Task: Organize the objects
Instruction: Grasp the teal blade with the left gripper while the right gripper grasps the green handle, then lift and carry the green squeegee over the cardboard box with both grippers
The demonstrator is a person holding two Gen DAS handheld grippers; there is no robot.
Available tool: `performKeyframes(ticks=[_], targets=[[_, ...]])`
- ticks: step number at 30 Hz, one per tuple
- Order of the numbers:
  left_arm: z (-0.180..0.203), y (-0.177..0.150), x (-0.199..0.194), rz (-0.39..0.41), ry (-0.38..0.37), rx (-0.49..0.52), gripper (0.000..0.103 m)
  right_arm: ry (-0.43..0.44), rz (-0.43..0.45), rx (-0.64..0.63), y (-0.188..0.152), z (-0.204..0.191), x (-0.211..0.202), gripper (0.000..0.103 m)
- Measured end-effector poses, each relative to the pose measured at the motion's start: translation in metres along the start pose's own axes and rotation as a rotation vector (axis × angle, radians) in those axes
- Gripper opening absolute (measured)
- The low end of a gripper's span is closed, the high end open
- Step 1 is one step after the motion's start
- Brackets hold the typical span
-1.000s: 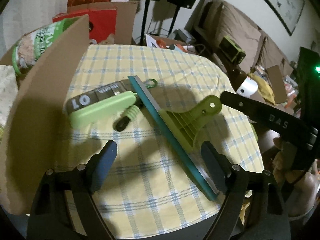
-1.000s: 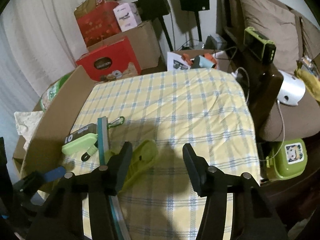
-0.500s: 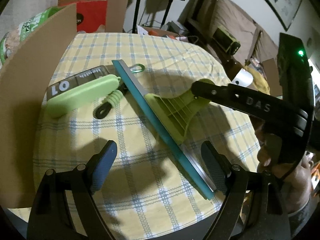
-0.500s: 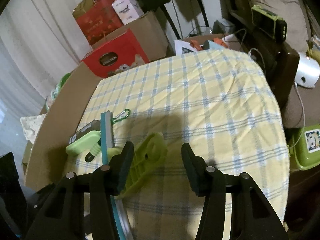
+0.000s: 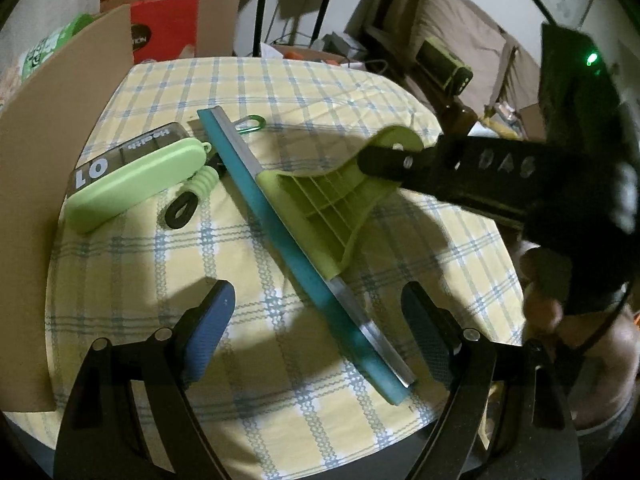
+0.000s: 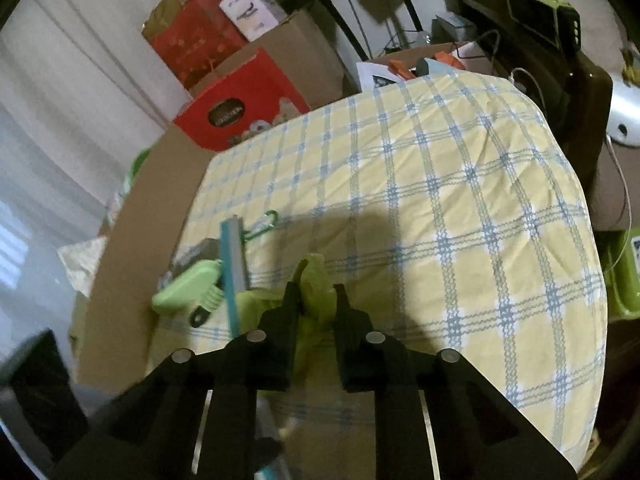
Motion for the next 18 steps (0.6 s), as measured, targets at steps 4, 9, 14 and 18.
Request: performKeyframes(ticks=[4,9,14,18], targets=[[0.002,-0.001,-0.001,0.003,0.020,0.005,0.072,-0.011,-0.013,0.024,0.001,-0.009,-0.008,0.012],[-0.001,-0.001,-0.002,0.007,0.041,-0.011,0.049,-0.003,-0.020,0.049,0.000,-0.018,-0.015,0.012],[-0.006,-0.001,-0.003,-0.001,0.026,-0.034,0.046,-0.018,-0.001,0.048,-0.001,-0.022,-0.021,0.012],[-0.009,0.000,-0.004,-0.014,-0.014,-0.072,0.056,-0.017,0.027,0.053,-0.001,-0.025,-0.030,0.012]])
Point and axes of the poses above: each gripper's, at about its wrist camera, not at the fingertips, and x roughly the way its jaws point, z to its right, y to its top, the point moved 5 cm from there along x, roughly the way its jaws point, and after that the axes turned 4 degrees about y, right-handed, at the moved point
